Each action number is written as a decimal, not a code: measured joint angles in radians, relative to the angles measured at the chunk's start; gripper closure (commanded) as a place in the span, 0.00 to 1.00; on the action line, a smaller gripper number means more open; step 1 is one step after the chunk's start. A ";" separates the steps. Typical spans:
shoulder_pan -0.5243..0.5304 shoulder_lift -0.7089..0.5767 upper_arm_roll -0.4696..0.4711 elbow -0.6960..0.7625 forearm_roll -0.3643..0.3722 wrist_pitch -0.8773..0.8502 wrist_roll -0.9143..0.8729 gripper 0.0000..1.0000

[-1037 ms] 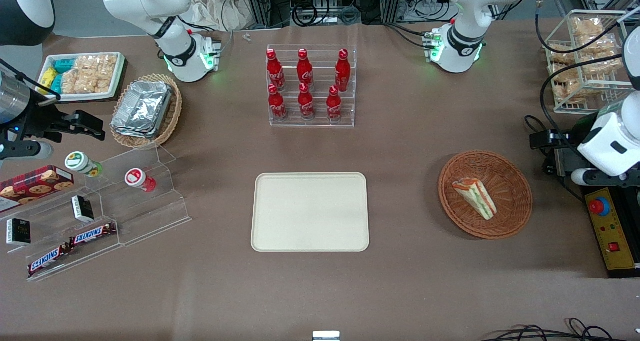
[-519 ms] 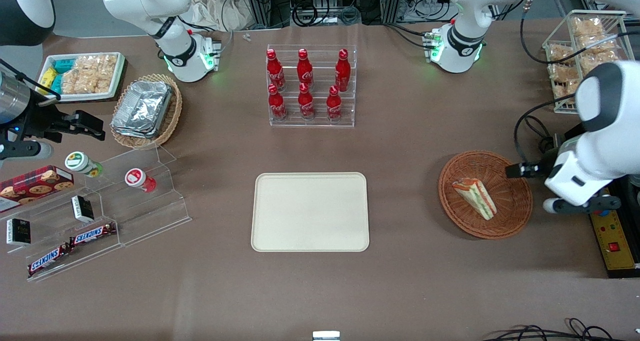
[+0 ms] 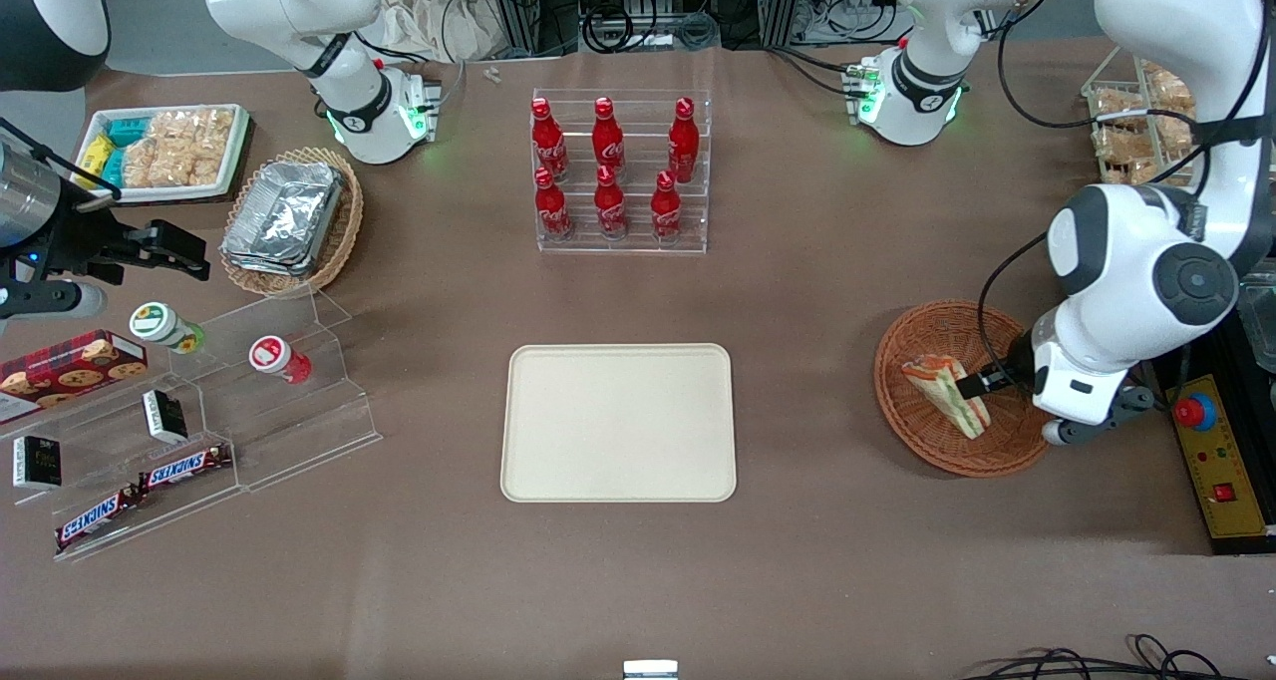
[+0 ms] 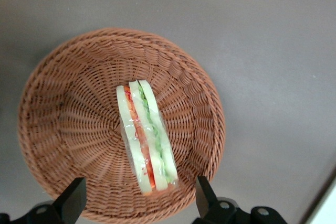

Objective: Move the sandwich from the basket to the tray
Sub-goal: 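Lower the left gripper and close it on the wrapped sandwich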

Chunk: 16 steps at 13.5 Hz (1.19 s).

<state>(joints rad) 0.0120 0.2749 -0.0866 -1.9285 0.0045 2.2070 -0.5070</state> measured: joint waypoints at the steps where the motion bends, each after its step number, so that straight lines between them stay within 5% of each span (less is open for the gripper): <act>1: 0.000 0.005 0.000 -0.020 -0.001 0.028 -0.023 0.06; 13: 0.003 0.136 0.002 -0.046 -0.003 0.151 -0.118 0.15; 15: 0.003 0.155 0.002 -0.051 -0.003 0.158 -0.120 0.30; 16: 0.003 0.162 0.002 -0.052 -0.003 0.162 -0.122 0.48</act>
<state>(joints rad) 0.0146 0.4369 -0.0848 -1.9809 0.0015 2.3690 -0.6286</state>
